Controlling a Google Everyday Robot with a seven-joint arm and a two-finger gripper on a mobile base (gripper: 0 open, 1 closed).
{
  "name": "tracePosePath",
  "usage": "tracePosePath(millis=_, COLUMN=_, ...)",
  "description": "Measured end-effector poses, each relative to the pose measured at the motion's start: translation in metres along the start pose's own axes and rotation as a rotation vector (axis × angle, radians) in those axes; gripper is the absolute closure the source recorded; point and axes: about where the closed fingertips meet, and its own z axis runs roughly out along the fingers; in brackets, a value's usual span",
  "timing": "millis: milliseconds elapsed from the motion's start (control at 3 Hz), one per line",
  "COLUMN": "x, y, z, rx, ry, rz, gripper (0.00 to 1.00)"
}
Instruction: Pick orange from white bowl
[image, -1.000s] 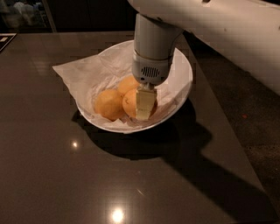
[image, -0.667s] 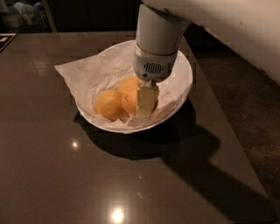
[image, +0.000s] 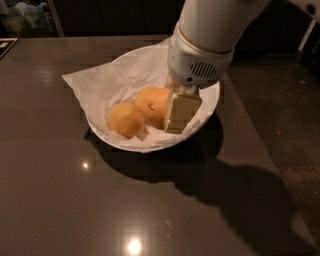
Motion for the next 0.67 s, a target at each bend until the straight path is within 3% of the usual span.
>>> tracePosePath(millis=667, x=-0.006, y=0.038, z=-0.051, rx=0.082, ry=-0.064, rz=-0.1, gripper=1.0)
